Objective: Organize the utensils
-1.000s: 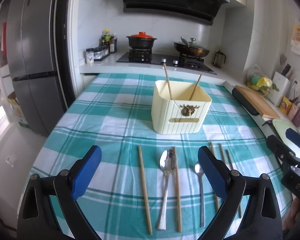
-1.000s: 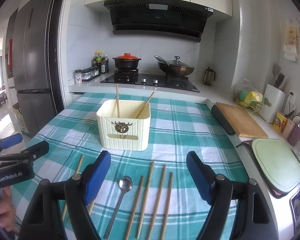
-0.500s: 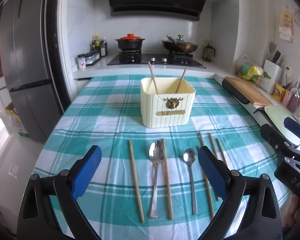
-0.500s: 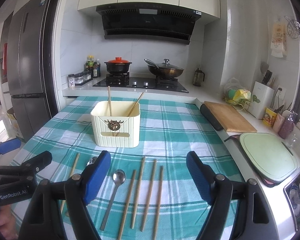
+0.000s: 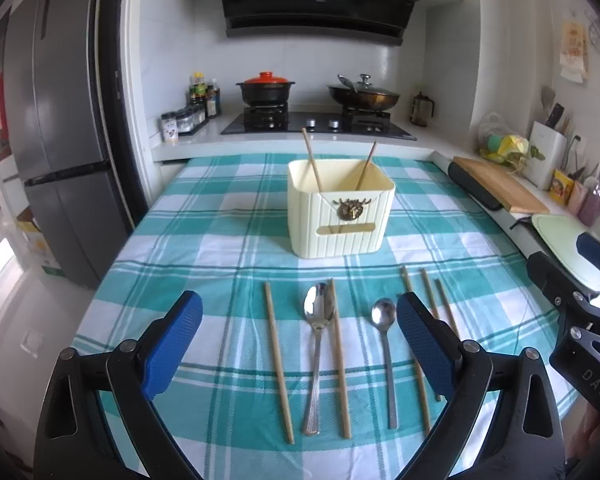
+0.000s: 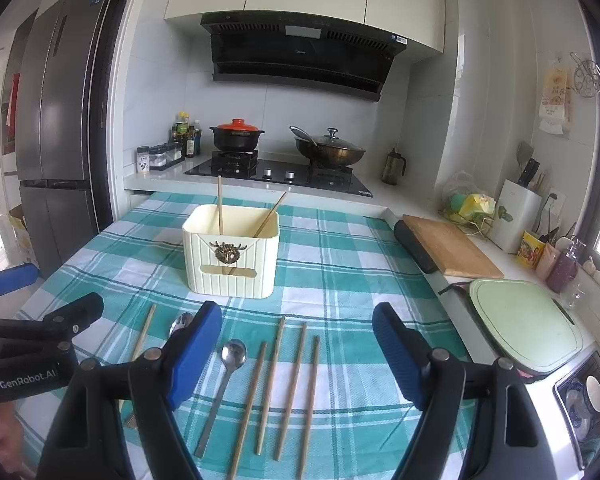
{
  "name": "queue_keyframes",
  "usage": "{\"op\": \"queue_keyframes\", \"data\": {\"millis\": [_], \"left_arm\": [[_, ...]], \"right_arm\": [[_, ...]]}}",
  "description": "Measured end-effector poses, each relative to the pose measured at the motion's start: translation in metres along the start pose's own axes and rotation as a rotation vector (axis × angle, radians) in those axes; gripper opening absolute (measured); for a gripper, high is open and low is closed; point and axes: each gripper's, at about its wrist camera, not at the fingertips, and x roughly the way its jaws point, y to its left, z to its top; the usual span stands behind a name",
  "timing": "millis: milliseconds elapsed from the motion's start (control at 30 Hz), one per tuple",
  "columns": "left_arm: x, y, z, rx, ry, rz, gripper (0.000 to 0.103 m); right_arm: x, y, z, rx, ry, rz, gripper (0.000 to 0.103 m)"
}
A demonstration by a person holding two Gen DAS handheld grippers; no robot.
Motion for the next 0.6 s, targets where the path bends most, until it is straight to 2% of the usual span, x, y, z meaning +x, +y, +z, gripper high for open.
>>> {"op": "queue_keyframes", "data": {"millis": [600], "left_arm": [[0.0045, -0.0016, -0.0028, 0.009, 0.011, 0.012, 0.098]], "right_arm": [[0.0016, 0.0022, -0.0027, -0.023, 0.001, -0.029, 0.08]]}}
